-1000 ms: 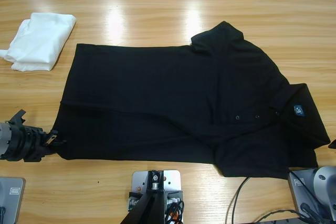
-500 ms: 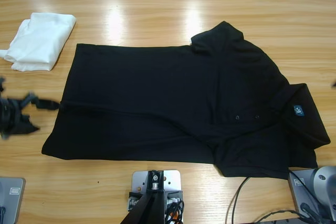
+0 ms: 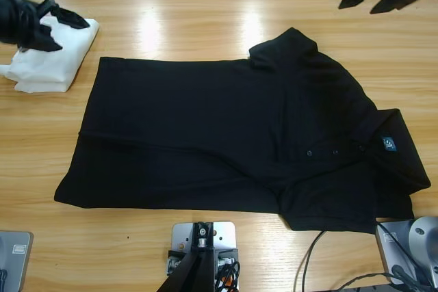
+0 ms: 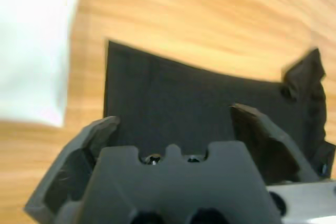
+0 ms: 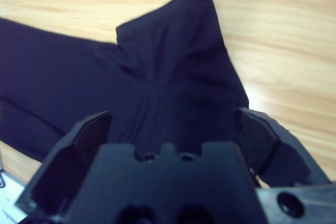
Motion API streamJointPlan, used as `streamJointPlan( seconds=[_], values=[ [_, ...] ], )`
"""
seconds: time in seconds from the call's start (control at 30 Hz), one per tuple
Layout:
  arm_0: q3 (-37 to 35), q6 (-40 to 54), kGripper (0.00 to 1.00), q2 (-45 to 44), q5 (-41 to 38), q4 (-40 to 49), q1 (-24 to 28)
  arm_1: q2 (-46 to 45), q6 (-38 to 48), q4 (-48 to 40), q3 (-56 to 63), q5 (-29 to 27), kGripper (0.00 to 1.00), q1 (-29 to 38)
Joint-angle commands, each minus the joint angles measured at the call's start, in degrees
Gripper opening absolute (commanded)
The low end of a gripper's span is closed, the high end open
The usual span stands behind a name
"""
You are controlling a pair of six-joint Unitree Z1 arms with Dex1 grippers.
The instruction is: Fold clothes
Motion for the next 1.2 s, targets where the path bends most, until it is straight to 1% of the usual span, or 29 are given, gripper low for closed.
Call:
streamJointPlan(
  seconds=[0.03,0.1,0.23,0.37,0.73,0.83,0.97,1.0,1.03,1.07,1.1,1.13,1.17,1.2],
  values=[
    [-10.6,3.7,0.826,17.5,0.0,9.6,2.0,9.3,-1.4,4.3,-6.8,0.6,0.942,0.4],
    [-11.8,4.4,0.826,20.7,0.0,9.6,2.7,10.9,-1.4,4.5,-8.0,0.6,0.942,0.4],
    [-14.8,6.0,0.826,24.0,-0.7,9.5,5.4,13.0,-1.4,4.5,-8.8,0.7,0.942,0.4],
    [-17.9,7.9,0.822,26.9,-1.9,9.6,5.9,13.3,-1.4,4.5,-8.8,0.7,0.942,0.4],
    [-17.8,7.6,0.818,31.5,-6.5,9.3,6.2,14.2,-1.5,4.5,-8.5,0.3,0.941,-0.1],
    [-17.9,7.7,0.775,31.9,-6.8,9.1,6.2,14.3,-1.6,4.5,-8.5,0.3,0.941,-0.3],
    [-18.3,7.7,0.763,32.2,-7.9,9.0,6.2,14.4,-1.6,4.5,-8.5,0.3,0.941,-0.3],
    [-18.3,7.9,0.706,32.2,-8.3,9.0,6.2,14.5,-1.6,4.5,-8.5,0.3,0.941,-0.3],
    [-18.4,8.0,0.669,32.2,-8.5,9.0,6.3,14.6,-1.6,4.5,-8.6,0.3,0.941,-0.3],
    [-18.4,8.2,0.547,32.2,-8.9,9.0,6.3,14.7,-1.6,4.5,-8.6,0.4,0.941,-0.3],
    [-18.4,8.2,0.490,32.2,-9.0,9.0,6.3,14.7,-1.6,4.5,-8.6,0.4,0.941,-0.3],
    [-18.4,8.2,0.484,32.3,-9.1,9.0,6.3,14.7,-1.6,4.5,-8.6,0.4,0.941,-0.3],
    [-18.4,8.1,0.352,32.3,-9.1,9.0,6.3,14.7,-1.6,4.5,-8.6,0.4,0.941,-0.3],
    [-18.4,8.0,0.183,32.4,-9.1,9.0,6.2,14.6,-1.6,4.5,-8.6,0.4,0.941,-0.3]
  ],
)
